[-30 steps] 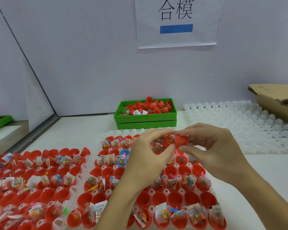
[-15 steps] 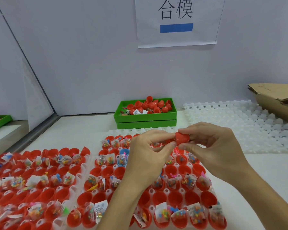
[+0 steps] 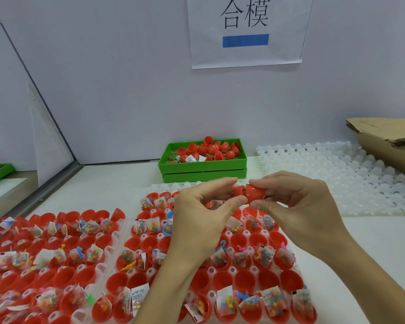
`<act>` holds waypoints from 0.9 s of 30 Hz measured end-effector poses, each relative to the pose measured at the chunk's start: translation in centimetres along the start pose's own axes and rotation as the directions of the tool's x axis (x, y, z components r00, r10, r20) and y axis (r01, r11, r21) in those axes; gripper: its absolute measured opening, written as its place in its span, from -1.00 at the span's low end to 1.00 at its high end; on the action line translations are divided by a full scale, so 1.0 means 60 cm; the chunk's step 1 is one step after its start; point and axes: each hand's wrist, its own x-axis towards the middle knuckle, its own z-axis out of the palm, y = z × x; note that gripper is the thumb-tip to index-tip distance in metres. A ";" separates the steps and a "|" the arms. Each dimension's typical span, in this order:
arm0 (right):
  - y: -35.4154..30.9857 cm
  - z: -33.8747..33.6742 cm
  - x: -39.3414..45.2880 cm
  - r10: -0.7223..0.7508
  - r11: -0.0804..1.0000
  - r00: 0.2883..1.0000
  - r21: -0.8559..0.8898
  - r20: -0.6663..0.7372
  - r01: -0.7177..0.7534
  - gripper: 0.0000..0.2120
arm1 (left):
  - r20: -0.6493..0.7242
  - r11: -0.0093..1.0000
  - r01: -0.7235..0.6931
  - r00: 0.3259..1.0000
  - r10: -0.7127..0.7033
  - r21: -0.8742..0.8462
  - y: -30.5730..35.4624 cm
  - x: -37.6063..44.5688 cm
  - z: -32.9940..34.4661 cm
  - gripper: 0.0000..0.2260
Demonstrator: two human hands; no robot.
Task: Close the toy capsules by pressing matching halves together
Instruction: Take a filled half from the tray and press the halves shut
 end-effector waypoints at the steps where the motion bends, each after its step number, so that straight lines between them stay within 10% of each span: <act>1: 0.000 -0.001 0.000 -0.003 1.000 1.000 0.000 -0.004 0.003 -0.68 | 0.019 1.000 0.004 1.000 -0.004 -0.020 0.000 0.001 0.000 -0.73; 27: -0.002 0.007 -0.003 0.029 0.999 0.999 -0.031 -0.034 -0.030 -0.69 | 0.092 0.991 -0.016 0.995 0.029 -0.136 -0.003 0.003 0.002 -0.70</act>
